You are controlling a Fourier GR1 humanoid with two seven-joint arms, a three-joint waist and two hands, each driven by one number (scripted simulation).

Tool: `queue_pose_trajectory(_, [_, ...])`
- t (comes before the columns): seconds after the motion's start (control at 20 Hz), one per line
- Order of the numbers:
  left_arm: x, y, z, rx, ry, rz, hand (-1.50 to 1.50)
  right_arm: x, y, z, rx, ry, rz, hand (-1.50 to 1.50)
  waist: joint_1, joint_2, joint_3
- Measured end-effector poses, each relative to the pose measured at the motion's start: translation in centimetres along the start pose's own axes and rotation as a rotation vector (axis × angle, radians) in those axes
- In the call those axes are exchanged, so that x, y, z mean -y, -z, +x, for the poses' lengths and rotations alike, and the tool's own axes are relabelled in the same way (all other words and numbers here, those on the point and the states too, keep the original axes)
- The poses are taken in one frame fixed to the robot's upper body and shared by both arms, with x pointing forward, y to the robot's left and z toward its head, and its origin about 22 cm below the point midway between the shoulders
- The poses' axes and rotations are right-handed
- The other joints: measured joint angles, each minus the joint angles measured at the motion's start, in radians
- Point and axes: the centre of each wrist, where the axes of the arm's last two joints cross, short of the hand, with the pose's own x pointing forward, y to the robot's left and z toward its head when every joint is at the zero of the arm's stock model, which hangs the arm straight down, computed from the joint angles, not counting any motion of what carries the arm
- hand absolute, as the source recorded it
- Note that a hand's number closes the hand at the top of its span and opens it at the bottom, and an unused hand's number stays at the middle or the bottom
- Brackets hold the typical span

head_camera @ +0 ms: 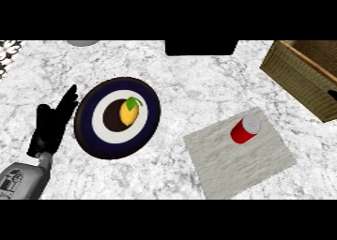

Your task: Pick the can from the placemat and place it in the basket

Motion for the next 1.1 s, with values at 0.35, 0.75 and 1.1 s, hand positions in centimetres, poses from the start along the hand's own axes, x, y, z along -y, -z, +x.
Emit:
queue_pose_trajectory(0.35, [0.1, 0.6, 0.4, 0.005, 0.003, -0.008, 0.0, -0.1, -0.9, 0.2, -0.047, 0.015, 0.044, -1.5, 0.011, 0.002, 0.001])
queue_pose_trajectory(0.75, [0.3, 0.2, 0.6, 0.008, 0.007, -0.008, 0.0, -2.0, -0.9, -0.8, -0.074, 0.017, -0.057, -1.5, 0.016, 0.003, 0.002])
queue_pose_trajectory(1.1, [0.6, 0.7, 0.9, 0.006, 0.006, -0.008, 0.0, -4.8, 1.2, -1.7, -0.093, 0.02, -0.086, -1.5, 0.019, 0.004, 0.002])
